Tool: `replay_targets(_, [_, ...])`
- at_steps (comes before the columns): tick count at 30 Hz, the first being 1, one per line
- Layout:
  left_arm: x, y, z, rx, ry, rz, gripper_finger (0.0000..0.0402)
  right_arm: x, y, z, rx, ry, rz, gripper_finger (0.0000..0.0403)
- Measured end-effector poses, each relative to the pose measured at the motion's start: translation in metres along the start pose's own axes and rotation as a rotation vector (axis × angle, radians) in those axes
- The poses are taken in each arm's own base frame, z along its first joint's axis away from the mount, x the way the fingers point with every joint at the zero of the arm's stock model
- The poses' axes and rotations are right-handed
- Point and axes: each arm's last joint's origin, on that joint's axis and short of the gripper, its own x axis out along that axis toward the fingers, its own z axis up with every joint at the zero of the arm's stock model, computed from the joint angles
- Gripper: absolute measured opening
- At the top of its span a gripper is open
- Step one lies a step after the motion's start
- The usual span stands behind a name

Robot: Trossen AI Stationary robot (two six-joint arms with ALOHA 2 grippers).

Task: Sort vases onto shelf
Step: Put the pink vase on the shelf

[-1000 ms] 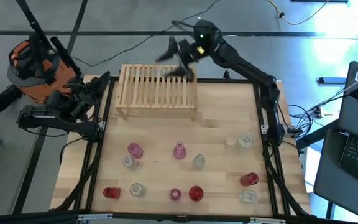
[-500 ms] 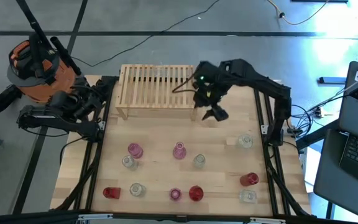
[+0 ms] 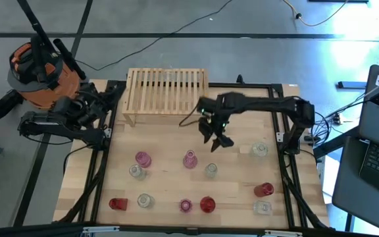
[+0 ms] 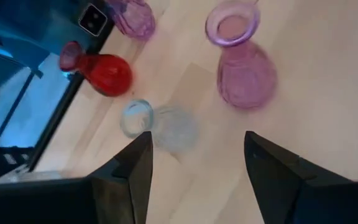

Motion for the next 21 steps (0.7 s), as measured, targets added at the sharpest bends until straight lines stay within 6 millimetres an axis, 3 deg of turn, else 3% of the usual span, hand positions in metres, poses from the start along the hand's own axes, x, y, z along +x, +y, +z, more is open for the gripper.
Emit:
replay_targets(4, [0.0, -0.001, 0.0, -0.011, 0.003, -0.023, 0.0015, 0.023, -0.009, -0.01, -0.004, -0.05, -0.019, 0.0199])
replay_targets(14, [-0.001, -0.003, 0.001, -0.048, 0.008, -0.041, 0.0015, 0.047, -0.001, 0.02, -0.171, -0.214, -0.15, 0.0199])
replay_targets(21, [-0.001, -0.003, 0.001, -0.048, 0.004, -0.036, 0.0015, 0.061, -0.004, 0.024, -0.203, -0.235, -0.136, 0.0199])
